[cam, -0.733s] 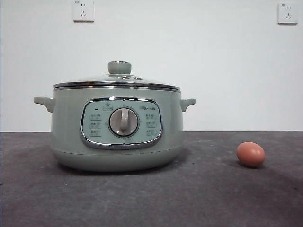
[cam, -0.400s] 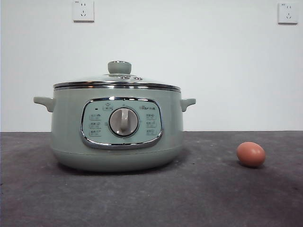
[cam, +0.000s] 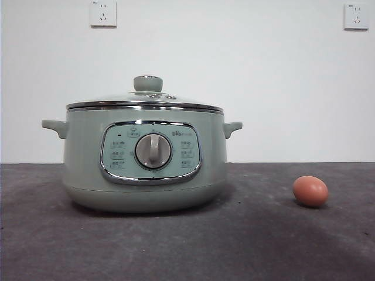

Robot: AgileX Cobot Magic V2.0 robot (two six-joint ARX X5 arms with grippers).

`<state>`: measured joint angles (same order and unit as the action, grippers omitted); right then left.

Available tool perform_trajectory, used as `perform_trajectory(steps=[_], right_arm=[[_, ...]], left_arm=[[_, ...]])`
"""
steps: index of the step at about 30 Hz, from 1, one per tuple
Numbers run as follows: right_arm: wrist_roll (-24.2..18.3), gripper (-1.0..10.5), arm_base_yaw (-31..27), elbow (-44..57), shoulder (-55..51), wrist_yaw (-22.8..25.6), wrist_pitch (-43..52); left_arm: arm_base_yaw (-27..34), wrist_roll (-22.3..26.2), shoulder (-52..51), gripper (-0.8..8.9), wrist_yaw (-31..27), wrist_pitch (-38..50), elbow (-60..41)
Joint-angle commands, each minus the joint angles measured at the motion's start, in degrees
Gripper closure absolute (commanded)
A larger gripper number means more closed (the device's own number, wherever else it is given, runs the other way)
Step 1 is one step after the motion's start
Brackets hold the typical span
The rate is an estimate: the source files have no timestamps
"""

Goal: Pick up the egg,open the lid,put the egg in the pot,close the lid

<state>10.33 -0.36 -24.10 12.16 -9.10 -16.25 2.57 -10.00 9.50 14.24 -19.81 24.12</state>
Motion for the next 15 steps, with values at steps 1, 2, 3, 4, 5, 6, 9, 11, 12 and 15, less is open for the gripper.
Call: perform_trajectory(steps=[1, 2, 3, 4, 5, 6, 9, 11, 12, 15], right_arm=[[-0.39, 9.6, -0.02, -6.56, 3.50, -1.44, -4.02], [-1.07, 9.6, -0.02, -9.20, 5.11, -2.19, -6.19], [-1.81, 9.6, -0.02, -11.50, 6.51, -2.97, -8.11], [-2.73, 9.6, -0.02, -14.16, 8.17, -3.96, -10.56], [-3.74, 9.6, -0.02, -16.87, 9.81, -5.11, -13.27], [-4.61, 9.6, -0.02, -19.15, 11.23, -6.21, -15.80], [-7.78, 9.6, -0.02, -26.47, 15.93, -10.56, -25.59], [-10.08, 9.6, -0.02, -30.84, 18.95, -13.90, -32.15], [-11.04, 9.6, -0.02, -32.46, 20.09, -15.26, -34.56], [-14.14, 9.6, -0.02, -36.48, 22.99, -18.10, -40.46]], left_arm=[[0.13, -0.20, 2.45, 8.20, 2.27, -3.65, 4.85], [0.13, 0.00, 3.65, 8.20, 3.17, -5.44, 6.86], [0.13, 0.15, 4.68, 8.20, 4.04, -7.04, 8.61], [0.13, 0.22, 5.97, 8.20, 5.03, -8.98, 10.64], [0.13, 0.37, 7.32, 8.20, 6.03, -10.86, 12.66], [0.13, 0.87, 8.46, 8.20, 7.06, -12.63, 14.40], [0.13, 3.98, 12.41, 8.20, 10.64, -19.08, 20.39], [0.13, 6.21, 15.21, 8.20, 13.42, -23.85, 24.44], [0.13, 7.06, 16.31, 8.20, 14.67, -25.77, 26.03], [0.13, 9.18, 19.39, 8.20, 17.68, -30.73, 30.47]])
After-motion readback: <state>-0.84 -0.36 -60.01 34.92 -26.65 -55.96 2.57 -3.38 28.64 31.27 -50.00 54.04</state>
